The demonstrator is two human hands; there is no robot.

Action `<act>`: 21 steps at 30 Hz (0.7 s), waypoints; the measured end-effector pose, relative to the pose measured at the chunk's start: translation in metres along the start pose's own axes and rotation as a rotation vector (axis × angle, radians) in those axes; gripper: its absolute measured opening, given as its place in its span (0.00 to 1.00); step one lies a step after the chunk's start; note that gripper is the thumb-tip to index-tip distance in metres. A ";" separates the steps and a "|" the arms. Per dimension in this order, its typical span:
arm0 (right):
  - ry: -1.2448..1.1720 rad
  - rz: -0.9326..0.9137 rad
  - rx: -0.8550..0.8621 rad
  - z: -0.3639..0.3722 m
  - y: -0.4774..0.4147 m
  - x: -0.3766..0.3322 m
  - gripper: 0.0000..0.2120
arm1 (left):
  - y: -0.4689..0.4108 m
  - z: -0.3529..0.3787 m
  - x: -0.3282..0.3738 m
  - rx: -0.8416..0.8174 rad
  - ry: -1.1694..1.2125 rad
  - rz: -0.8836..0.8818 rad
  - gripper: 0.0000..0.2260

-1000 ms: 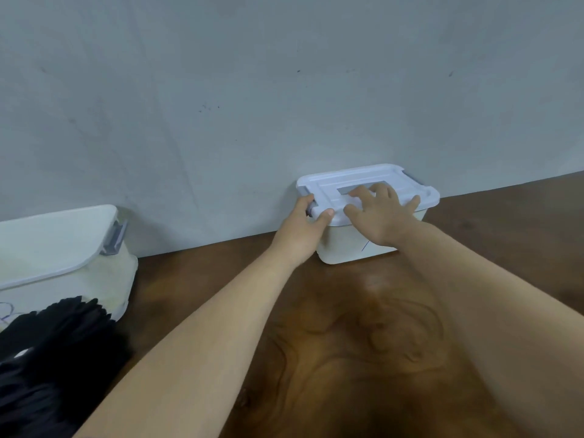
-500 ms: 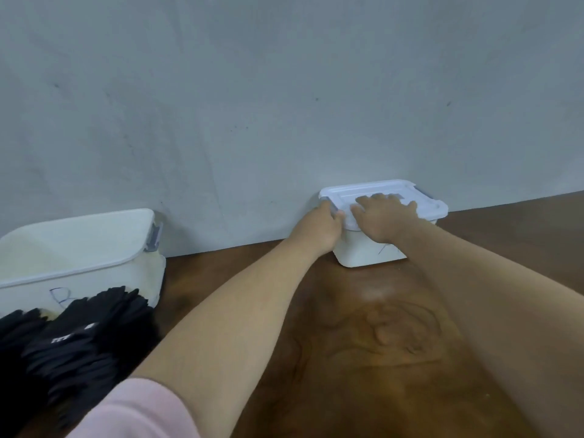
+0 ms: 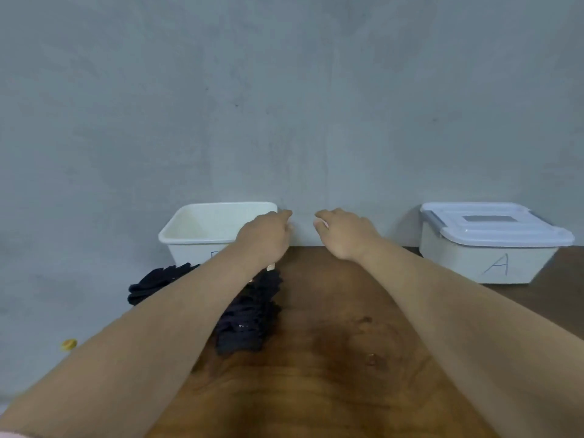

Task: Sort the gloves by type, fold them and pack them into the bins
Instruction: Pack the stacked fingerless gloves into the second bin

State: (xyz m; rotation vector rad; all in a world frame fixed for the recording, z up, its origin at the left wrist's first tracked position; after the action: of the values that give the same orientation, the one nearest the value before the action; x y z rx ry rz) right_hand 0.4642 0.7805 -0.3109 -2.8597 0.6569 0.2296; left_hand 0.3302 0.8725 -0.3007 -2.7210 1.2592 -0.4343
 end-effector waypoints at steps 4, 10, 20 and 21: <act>-0.039 -0.071 -0.050 0.027 -0.025 -0.067 0.24 | 0.017 -0.014 -0.093 0.014 -0.117 -0.136 0.19; -0.202 -0.025 -0.080 0.057 -0.061 -0.103 0.26 | 0.029 -0.026 -0.208 0.077 -0.060 -0.357 0.23; -0.250 0.131 -0.114 0.057 -0.059 -0.046 0.35 | 0.026 -0.009 -0.214 0.075 0.199 -0.500 0.36; -0.243 0.137 -0.110 0.056 -0.057 -0.037 0.35 | 0.025 -0.008 -0.206 0.069 0.191 -0.493 0.36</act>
State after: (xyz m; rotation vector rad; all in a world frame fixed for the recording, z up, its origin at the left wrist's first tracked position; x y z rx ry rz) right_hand 0.4511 0.8590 -0.3487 -2.8245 0.8119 0.6413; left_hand 0.1830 1.0137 -0.3421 -2.9664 0.5691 -0.7814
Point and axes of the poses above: each hand's wrist, its own y-axis away from the middle knuckle, its own z-axis out of the palm, x = y × z, the point moved 10 cm from there along -y, towards the middle knuckle, and after that the axes turned 2 degrees about -z, right-handed, at the moved point
